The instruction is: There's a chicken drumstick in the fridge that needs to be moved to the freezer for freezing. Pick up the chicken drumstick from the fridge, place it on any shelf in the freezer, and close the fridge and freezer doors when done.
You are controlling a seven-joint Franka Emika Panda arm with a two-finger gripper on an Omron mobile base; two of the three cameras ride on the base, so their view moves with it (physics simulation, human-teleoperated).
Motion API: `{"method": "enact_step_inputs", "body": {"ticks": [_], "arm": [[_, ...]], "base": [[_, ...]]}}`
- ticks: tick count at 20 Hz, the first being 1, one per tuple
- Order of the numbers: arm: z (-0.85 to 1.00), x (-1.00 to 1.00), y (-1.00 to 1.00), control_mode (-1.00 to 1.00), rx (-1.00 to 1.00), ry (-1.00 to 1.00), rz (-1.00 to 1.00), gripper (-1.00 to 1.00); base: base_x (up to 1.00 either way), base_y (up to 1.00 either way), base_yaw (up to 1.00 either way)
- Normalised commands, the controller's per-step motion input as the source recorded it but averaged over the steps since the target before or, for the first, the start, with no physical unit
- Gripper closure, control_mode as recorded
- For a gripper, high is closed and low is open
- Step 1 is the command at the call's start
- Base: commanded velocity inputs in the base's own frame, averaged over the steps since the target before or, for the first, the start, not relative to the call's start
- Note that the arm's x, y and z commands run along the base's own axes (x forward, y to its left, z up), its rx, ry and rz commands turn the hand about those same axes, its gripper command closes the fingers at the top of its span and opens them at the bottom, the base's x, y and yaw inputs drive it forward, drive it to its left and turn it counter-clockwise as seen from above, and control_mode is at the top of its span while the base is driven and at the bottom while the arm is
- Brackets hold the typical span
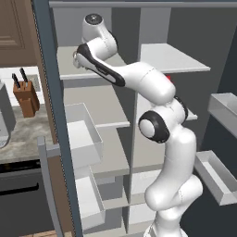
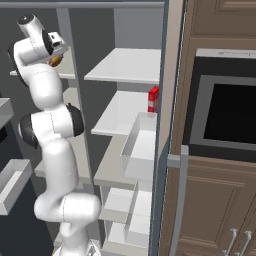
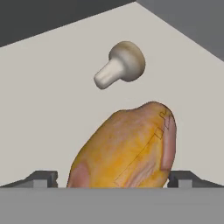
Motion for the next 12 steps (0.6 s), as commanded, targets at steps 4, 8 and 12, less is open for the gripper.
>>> {"method": "enact_step_inputs", "body": {"ticks": [4,8,12], "arm": [[-0.47,-0.58,-0.1,-1.0,0.05,-0.03,-0.04,-1.0],[-0.3,-0.56,-0.14,-1.0,0.11,-0.1,-0.05,-1.0],[-0.24,-0.42,-0.01,-1.0,0.09,-0.08,-0.07,-1.0]], "base": [[0.0,0.0,0.0],[0.0,0.0,0.0],[0.0,0.0,0.0]]}}
